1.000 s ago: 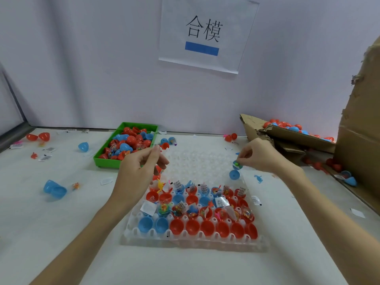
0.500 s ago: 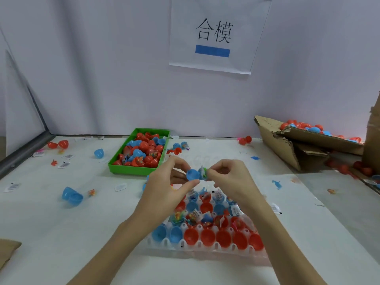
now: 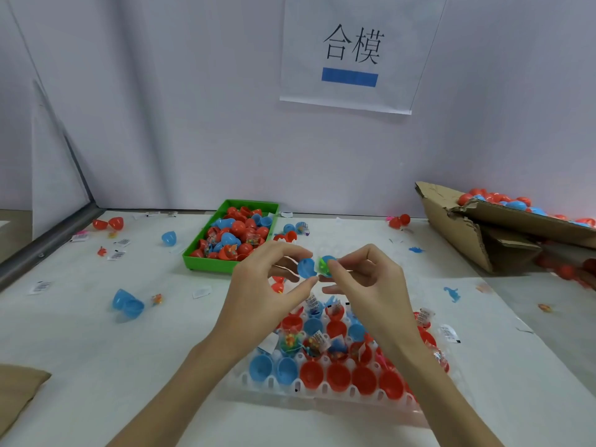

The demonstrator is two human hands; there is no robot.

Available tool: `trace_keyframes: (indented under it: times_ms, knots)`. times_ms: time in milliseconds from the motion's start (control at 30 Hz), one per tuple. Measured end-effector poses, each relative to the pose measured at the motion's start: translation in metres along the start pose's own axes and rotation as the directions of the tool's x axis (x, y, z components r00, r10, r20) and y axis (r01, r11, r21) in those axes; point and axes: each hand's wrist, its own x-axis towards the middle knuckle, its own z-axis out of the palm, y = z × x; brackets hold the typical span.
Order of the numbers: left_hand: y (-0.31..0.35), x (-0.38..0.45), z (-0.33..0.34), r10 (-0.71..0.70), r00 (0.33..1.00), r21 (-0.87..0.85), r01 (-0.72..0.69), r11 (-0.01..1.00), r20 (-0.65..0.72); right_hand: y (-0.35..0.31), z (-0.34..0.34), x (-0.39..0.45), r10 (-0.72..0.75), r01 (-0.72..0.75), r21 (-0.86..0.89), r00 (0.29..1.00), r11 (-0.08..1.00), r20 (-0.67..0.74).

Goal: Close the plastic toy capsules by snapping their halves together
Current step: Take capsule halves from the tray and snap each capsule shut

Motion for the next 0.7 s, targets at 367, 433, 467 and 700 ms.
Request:
trace_keyframes:
  times_ms: [367,433,467,700]
  knots:
    - [-0.0022,-0.0032,0.0034,0.176,0.984,0.239,-0.174,0.955,0.012,-0.0005,0.0092,-0.0099,-0.136,0.137,-0.076,0.991,0.988,0.019]
    - [-0.0037,-0.0025,0.0031,0.166,0.986,0.234,-0.158,0.959,-0.015,0.0000,0.0096,-0.0091,-0.151,0.153,-0.039,0.987,0.987,0.048]
    - [-0.0042,-0.0019,0.0027,0.151,0.988,0.211,-0.140,0.967,-0.033,-0.0004,0.0091,-0.0086,-0.161,0.163,-0.028,0.985,0.986,0.063]
    - [0.0000,0.0003,0.0015,0.001,1.000,-0.096,-0.002,0.995,-0.014,-0.0048,0.0007,-0.0045,-0.139,0.130,0.078,0.981,0.989,0.133]
